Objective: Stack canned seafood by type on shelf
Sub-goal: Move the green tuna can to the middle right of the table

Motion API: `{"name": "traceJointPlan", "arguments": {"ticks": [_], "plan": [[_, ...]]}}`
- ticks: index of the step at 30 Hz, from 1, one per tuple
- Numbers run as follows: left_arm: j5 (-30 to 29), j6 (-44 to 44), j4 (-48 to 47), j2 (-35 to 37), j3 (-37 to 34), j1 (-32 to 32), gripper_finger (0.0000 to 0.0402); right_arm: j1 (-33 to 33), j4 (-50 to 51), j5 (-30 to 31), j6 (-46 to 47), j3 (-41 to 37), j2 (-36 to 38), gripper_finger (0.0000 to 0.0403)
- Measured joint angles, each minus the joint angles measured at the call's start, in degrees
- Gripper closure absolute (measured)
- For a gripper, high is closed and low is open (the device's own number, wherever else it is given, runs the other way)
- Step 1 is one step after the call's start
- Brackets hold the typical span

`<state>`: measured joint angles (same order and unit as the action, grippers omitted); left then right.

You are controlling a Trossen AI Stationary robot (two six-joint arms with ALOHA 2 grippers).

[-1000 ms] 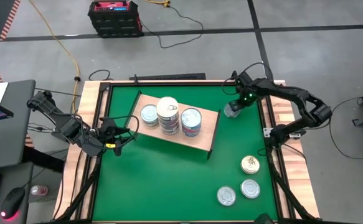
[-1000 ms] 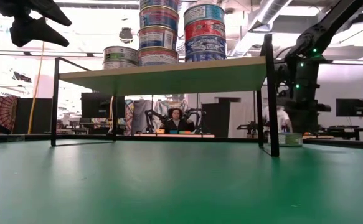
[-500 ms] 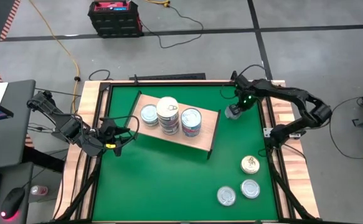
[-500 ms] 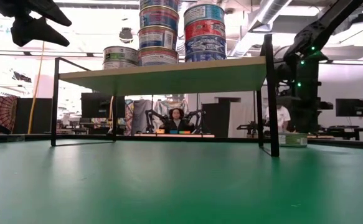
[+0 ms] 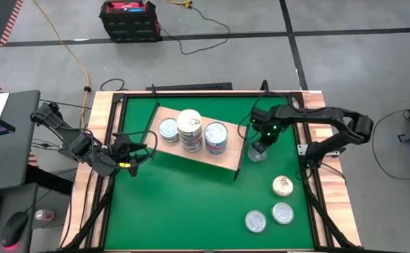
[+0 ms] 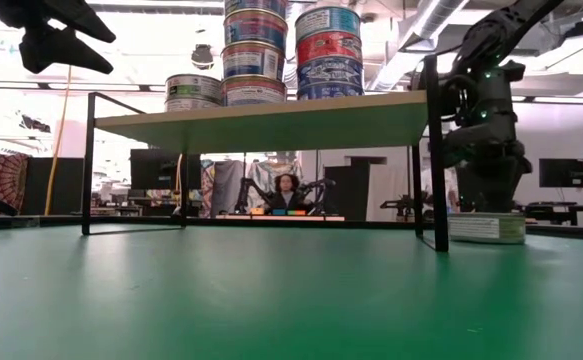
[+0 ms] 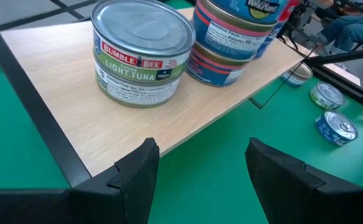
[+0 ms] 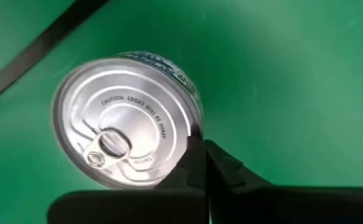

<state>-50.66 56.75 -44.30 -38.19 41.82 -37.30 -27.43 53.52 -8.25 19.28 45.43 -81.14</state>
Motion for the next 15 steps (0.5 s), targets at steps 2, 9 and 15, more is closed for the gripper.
{"name": "traceJointPlan", "arguments": {"ticks": [2, 9, 15], "plan": [[0.8, -0.3, 0.0, 0.0, 0.0, 0.0, 0.0171, 0.3, 0.3, -0.8, 0.0, 0.0, 0.5, 0.0391], [1.1, -2.7, 0.0, 0.2, 0.7, 0.0, 0.0171, 1.3, 0.5, -1.1, 4.1, 0.0, 3.8, 0.0392], [-1.5, -9.6, 0.4, -0.8, 3.3, 0.0, 0.0171, 4.6, 2.4, -0.1, 11.9, 0.0, 8.3, 0.0392]]}}
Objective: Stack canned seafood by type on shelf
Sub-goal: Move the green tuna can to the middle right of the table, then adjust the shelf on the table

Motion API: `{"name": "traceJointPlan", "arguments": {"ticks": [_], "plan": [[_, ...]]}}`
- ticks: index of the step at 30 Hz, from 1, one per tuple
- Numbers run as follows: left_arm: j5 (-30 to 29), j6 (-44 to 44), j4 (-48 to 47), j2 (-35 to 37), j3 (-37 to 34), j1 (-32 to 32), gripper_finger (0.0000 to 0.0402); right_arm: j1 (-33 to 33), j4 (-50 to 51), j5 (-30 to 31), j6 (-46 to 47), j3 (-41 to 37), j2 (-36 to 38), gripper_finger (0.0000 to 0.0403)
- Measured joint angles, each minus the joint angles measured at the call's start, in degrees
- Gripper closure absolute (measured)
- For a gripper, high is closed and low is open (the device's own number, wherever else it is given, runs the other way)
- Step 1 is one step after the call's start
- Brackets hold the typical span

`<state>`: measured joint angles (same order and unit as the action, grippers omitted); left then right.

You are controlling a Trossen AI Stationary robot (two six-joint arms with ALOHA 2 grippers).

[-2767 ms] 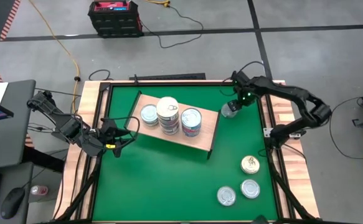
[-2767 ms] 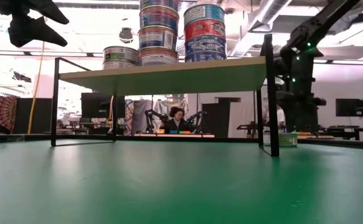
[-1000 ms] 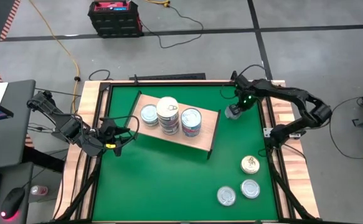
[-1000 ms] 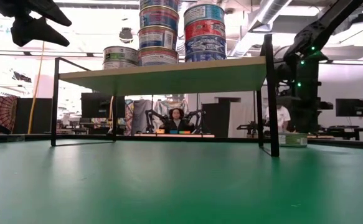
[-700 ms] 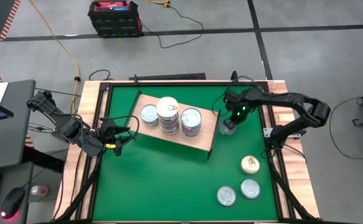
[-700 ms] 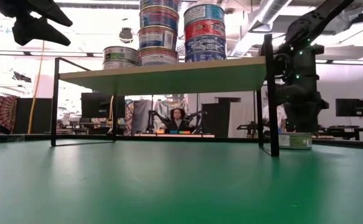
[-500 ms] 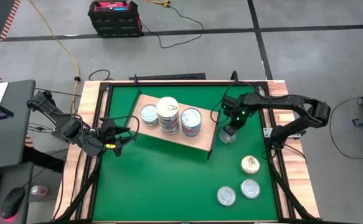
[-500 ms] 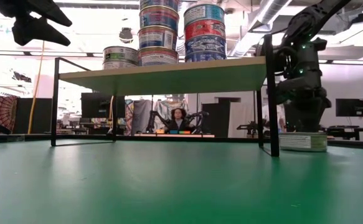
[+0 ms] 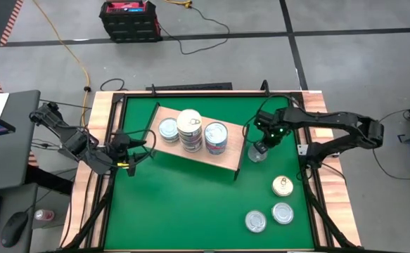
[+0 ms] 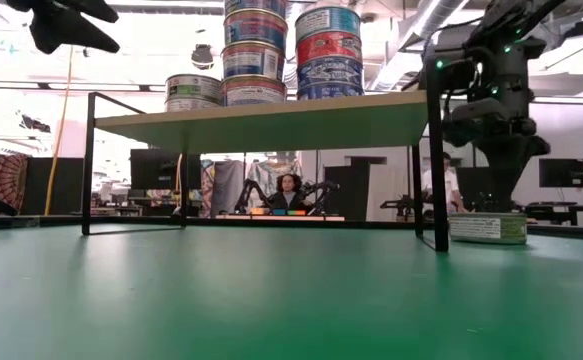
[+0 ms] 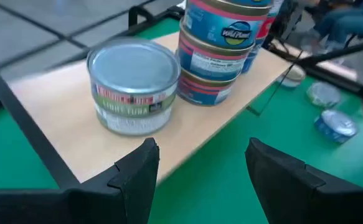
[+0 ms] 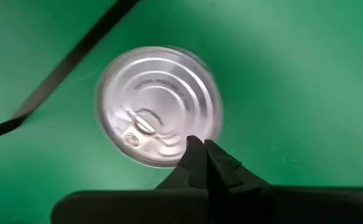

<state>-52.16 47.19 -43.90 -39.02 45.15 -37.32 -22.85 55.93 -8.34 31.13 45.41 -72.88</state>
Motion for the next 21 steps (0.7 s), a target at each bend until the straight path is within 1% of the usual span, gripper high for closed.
{"name": "traceJointPlan", "arguments": {"ticks": [2, 5, 7, 9, 11, 15, 17, 21], "plan": [[-0.2, -3.4, 1.1, -1.3, 0.2, 0.0, 0.0171, 1.4, 0.3, 1.9, 2.2, 0.0, 1.1, 0.0377], [0.6, -8.6, 4.5, -4.0, 0.2, 0.0, 0.0171, 2.8, -1.2, 4.0, 5.2, -0.6, 2.1, 0.0337], [2.7, -11.7, 7.3, -6.3, 0.2, 0.0, 0.0171, 3.6, -4.0, 3.5, 7.4, -2.0, 2.6, 0.0314], [6.5, -13.4, 9.2, -8.8, 0.2, 0.0, 0.0171, 5.4, -6.5, 3.5, 9.8, -3.4, 2.5, 0.0296], [10.2, -12.4, 9.4, -11.2, 0.2, 0.0, 0.0171, 7.8, -8.8, 3.9, 12.2, -4.9, 2.5, 0.0284], [15.4, -6.1, 9.6, -15.3, 0.2, -0.4, 0.0171, 13.8, -11.4, 6.1, 17.2, -6.8, 2.4, 0.0271], [15.8, -5.1, 11.1, -16.9, 0.2, -1.6, 0.0171, 17.2, -11.4, 7.0, 19.8, -7.3, 2.4, 0.0271], [14.3, -4.7, 12.9, -18.6, 0.2, -3.9, 0.0171, 24.4, -13.3, 7.3, 25.5, -7.5, 2.8, 0.0277]]}}
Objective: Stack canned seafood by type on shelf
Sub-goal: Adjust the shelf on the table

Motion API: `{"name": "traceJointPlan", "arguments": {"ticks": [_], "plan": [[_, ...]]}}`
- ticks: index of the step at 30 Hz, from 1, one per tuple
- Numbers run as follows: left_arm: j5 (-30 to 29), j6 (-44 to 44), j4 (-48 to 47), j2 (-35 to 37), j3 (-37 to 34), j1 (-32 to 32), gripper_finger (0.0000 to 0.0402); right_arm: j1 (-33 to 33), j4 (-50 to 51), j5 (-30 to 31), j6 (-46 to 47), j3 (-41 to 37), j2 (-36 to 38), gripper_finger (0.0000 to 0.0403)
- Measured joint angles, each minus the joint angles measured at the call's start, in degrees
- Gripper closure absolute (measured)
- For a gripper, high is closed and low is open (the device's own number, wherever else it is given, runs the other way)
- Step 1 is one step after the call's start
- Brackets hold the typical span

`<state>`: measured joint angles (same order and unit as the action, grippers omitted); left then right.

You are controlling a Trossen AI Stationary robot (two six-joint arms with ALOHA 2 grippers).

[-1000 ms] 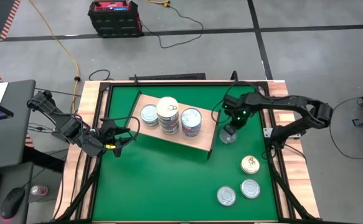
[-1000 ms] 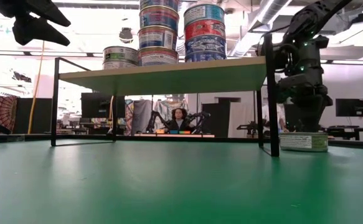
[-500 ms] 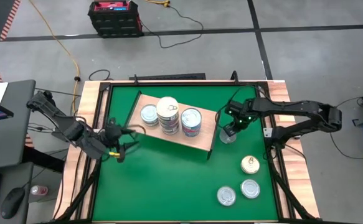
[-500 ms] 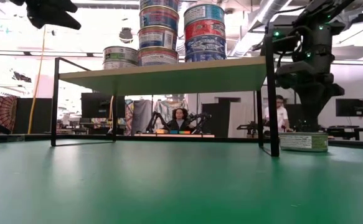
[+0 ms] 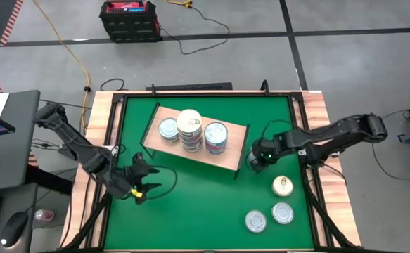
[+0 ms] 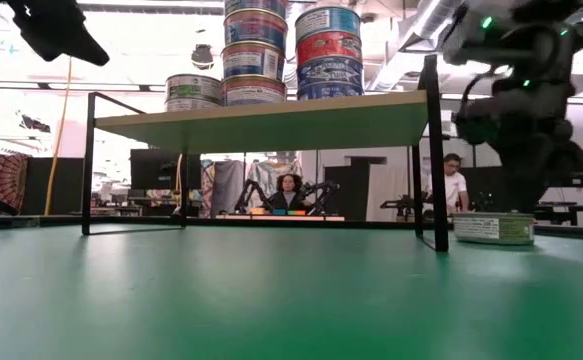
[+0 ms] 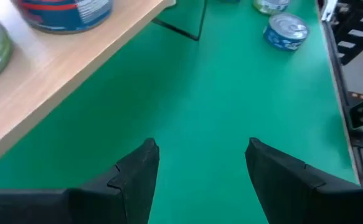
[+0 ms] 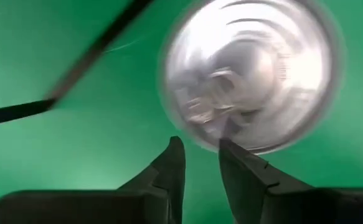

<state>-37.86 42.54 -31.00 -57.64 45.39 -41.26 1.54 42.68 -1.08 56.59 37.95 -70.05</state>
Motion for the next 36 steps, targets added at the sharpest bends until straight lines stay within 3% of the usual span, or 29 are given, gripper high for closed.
{"name": "traceJointPlan", "arguments": {"ticks": [6, 12, 17, 23, 36], "plan": [[-1.2, 1.4, 0.3, -0.1, 0.0, -1.7, 0.0171, 5.5, -9.3, 4.7, 8.3, 0.1, 2.9, 0.0280], [-1.5, -1.2, 0.3, -0.1, 0.0, -1.8, 0.0171, 0.2, -6.7, 14.0, 4.2, 0.1, 2.2, 0.0280], [-2.4, -2.4, -0.5, 0.2, 0.0, -1.8, 0.0171, -8.4, -16.6, 9.4, -4.7, 0.1, -1.2, 0.0280], [-5.8, 4.2, -2.8, 2.9, 0.0, -1.8, 0.0171, -15.3, -21.7, 6.8, -7.8, 0.1, -3.4, 0.0280], [-10.1, 1.0, -3.2, 8.4, 0.0, -1.8, 0.0171, -28.1, -22.8, 5.8, -17.6, 0.1, -3.3, 0.0280]]}}
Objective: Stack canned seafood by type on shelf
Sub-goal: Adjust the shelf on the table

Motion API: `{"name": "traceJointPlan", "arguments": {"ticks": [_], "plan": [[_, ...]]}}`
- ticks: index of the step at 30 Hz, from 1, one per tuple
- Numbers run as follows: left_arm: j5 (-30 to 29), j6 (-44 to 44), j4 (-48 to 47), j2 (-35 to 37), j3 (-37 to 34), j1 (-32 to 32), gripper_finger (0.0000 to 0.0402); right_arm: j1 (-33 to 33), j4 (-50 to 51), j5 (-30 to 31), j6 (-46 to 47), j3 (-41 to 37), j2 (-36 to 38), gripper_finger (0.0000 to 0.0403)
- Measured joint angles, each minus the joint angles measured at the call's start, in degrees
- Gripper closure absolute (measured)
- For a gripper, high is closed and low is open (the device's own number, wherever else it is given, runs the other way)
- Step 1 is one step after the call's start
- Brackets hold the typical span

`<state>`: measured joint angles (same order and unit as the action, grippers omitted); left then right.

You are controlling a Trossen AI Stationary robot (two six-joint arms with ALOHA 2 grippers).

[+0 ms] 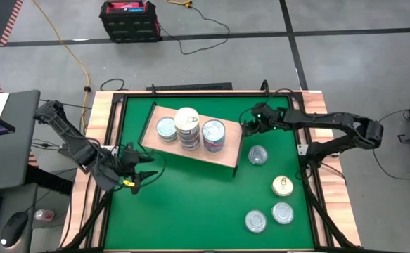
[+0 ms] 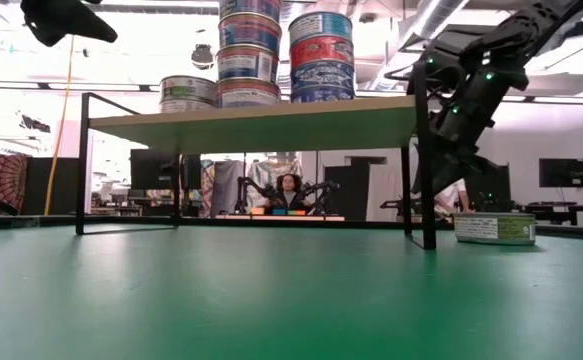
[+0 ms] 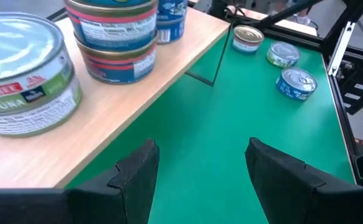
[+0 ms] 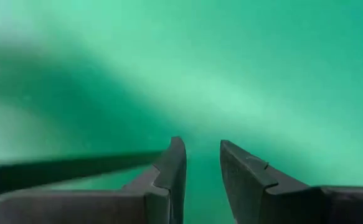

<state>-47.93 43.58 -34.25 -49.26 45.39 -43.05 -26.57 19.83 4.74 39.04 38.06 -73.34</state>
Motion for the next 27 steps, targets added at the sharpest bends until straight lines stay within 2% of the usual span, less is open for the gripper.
{"name": "traceJointPlan", "arguments": {"ticks": [13, 22, 24, 27], "plan": [[-3.6, 0.2, -1.4, 1.3, 0.0, 0.0, 0.0171, -8.3, -2.3, -0.9, -2.2, 0.0, -0.1, 0.0291], [-8.6, 0.2, -2.9, 1.3, 0.0, 0.0, 0.0171, -15.5, -6.5, -1.0, -3.3, 0.0, -0.1, 0.0305], [-9.1, 0.2, -2.8, 1.6, 0.0, 0.0, 0.0171, -17.5, -3.0, -4.4, -4.7, 1.0, -0.1, 0.0305], [-8.4, 0.7, -2.4, 2.4, 0.0, 0.0, 0.0171, -18.1, 8.1, -8.7, -10.5, 4.4, 1.2, 0.0305]]}}
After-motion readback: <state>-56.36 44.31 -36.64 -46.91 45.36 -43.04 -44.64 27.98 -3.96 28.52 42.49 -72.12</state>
